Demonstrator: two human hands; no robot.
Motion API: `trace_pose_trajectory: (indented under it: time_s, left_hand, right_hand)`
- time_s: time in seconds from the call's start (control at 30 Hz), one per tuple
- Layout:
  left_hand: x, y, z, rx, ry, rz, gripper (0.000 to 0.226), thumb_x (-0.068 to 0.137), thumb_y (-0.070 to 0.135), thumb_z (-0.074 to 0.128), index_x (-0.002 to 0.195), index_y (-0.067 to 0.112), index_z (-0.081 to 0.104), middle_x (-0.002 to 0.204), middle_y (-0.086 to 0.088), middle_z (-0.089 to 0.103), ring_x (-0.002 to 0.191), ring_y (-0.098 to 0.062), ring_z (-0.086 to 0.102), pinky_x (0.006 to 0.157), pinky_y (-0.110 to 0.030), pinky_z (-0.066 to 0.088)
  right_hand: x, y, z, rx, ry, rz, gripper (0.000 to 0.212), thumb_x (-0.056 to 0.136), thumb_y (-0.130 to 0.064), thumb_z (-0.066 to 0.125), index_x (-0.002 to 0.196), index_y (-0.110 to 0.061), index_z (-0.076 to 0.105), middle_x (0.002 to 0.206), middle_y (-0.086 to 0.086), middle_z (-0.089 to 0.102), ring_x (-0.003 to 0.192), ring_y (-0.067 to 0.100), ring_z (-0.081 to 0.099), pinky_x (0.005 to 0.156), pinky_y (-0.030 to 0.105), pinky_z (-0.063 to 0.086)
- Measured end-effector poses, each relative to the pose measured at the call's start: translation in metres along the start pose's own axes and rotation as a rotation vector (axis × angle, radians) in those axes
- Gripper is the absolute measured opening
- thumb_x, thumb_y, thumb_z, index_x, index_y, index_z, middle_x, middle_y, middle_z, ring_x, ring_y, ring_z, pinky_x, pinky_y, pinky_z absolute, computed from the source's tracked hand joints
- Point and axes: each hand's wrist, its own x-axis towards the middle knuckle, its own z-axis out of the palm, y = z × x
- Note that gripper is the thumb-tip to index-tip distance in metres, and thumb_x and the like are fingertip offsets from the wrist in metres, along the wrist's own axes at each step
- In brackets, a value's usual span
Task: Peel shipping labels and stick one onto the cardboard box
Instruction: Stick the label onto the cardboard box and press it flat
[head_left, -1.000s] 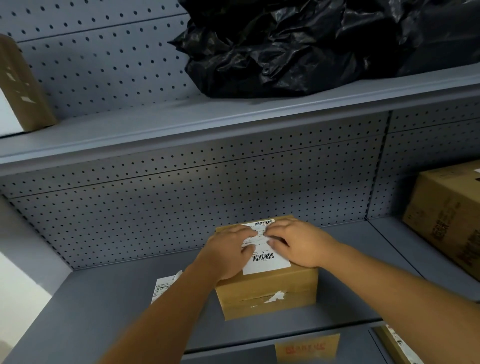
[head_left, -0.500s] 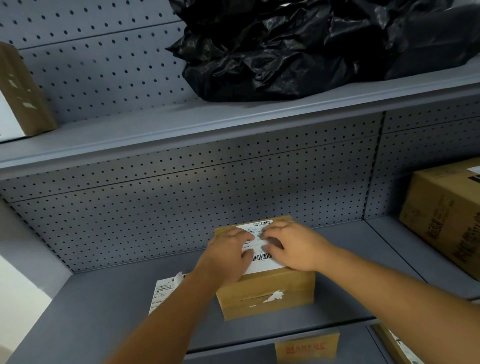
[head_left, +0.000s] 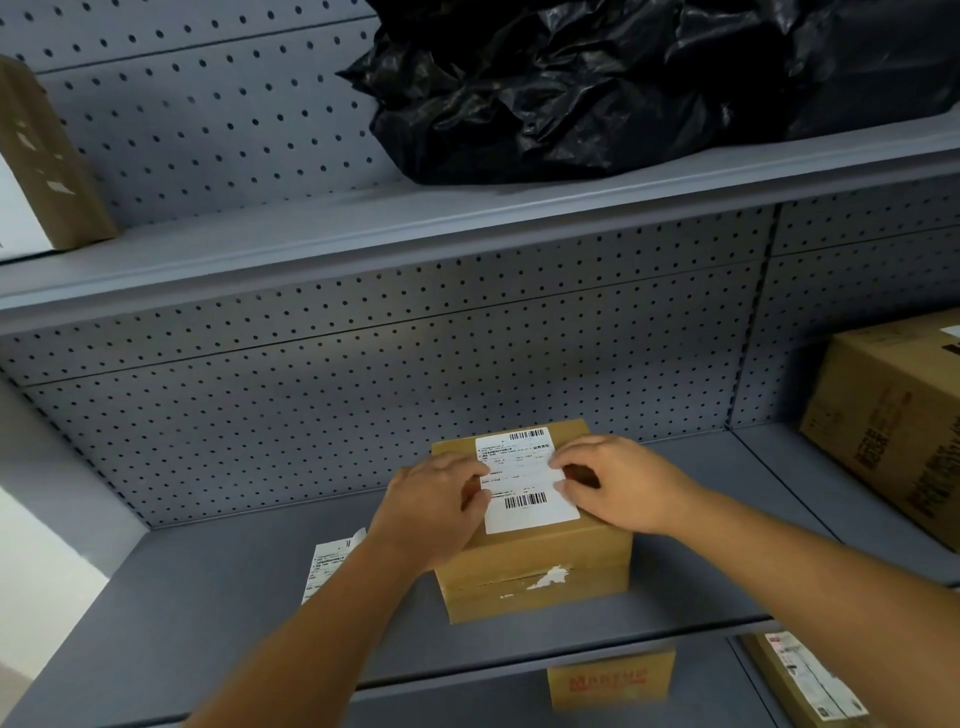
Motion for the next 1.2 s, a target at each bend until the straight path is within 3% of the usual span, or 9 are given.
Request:
trace_pose_trajectory:
  time_s: [0.2,0.33,0.67,1.0,1.2]
  left_hand:
    - [0.001,0.018,0.005,-0.053,0.0,0.041,0.042,0.1,0.039,0.047,0.14,0.03,0.057,0.15,0.011,0.053,0.137,-0.014,0.047,0.118,-0.041,0.034]
    - [-0.005,0.034,0.013,-0.122,-0.018,0.088,0.043,0.099,0.045,0.047,0.139,0.032,0.056,0.146,0.012,0.055,0.137,-0.015,0.047,0.116,-0.041,0.035]
    - [-0.025,0.008,0.005,-0.096,0.022,0.015,0.042,0.1,0.049,0.046,0.139,0.039,0.056,0.152,0.018,0.049,0.14,-0.005,0.043,0.12,-0.043,0.031]
    - [-0.022,0.044,0.008,-0.161,-0.008,0.058,0.038,0.099,0.041,0.048,0.135,0.033,0.059,0.141,0.013,0.058,0.131,-0.016,0.051,0.114,-0.038,0.035]
    - [-0.03,0.028,0.008,-0.136,0.031,0.022,0.034,0.099,0.041,0.048,0.131,0.041,0.06,0.144,0.021,0.056,0.135,-0.008,0.048,0.115,-0.04,0.03]
  right_hand:
    - [0.002,-0.016,0.004,-0.02,0.035,-0.024,0.041,0.096,-0.037,0.055,0.134,-0.023,0.065,0.137,-0.01,0.062,0.127,0.011,0.054,0.108,0.031,0.046]
    - [-0.004,-0.03,0.017,0.019,0.015,-0.068,0.036,0.093,-0.04,0.055,0.12,-0.021,0.069,0.12,-0.008,0.068,0.116,0.014,0.059,0.099,0.033,0.05]
    - [-0.026,-0.006,0.003,0.055,0.088,-0.022,0.034,0.096,-0.039,0.062,0.127,-0.029,0.071,0.134,-0.017,0.064,0.125,0.001,0.054,0.112,0.025,0.041]
    - [-0.018,-0.038,0.021,0.011,0.075,-0.066,0.033,0.094,-0.039,0.056,0.122,-0.027,0.068,0.124,-0.01,0.067,0.12,0.013,0.056,0.1,0.032,0.049]
    - [-0.03,-0.023,0.018,0.035,0.112,-0.025,0.034,0.095,-0.049,0.053,0.12,-0.033,0.069,0.127,-0.017,0.066,0.121,0.007,0.056,0.103,0.032,0.049]
